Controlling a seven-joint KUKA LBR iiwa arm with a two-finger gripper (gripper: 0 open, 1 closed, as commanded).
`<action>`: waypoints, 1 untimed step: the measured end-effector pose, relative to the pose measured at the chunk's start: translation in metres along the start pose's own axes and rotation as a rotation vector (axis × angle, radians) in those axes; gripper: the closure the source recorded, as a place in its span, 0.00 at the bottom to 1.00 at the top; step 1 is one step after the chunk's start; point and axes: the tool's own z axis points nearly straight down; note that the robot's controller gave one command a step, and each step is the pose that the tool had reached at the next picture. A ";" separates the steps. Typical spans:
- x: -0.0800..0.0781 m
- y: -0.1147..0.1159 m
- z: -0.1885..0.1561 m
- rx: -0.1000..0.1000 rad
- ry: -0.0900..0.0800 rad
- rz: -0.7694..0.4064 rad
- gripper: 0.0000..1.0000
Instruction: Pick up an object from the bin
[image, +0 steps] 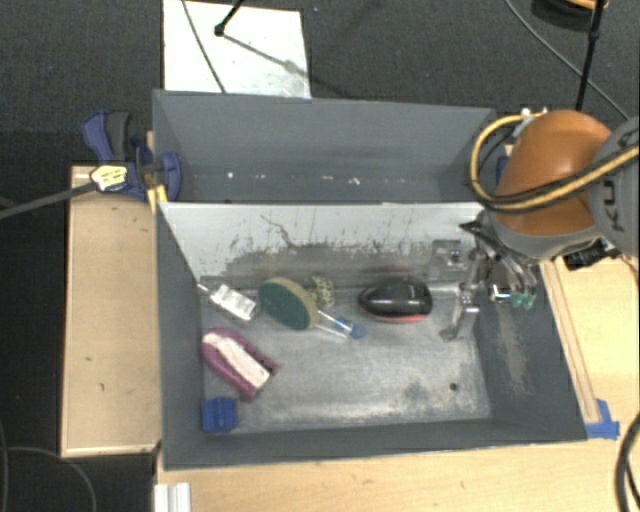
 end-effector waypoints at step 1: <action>-0.021 0.036 0.092 0.002 -0.033 -0.006 0.00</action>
Offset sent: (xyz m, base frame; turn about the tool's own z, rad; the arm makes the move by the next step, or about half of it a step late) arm 0.0123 0.0369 -0.0982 -0.0064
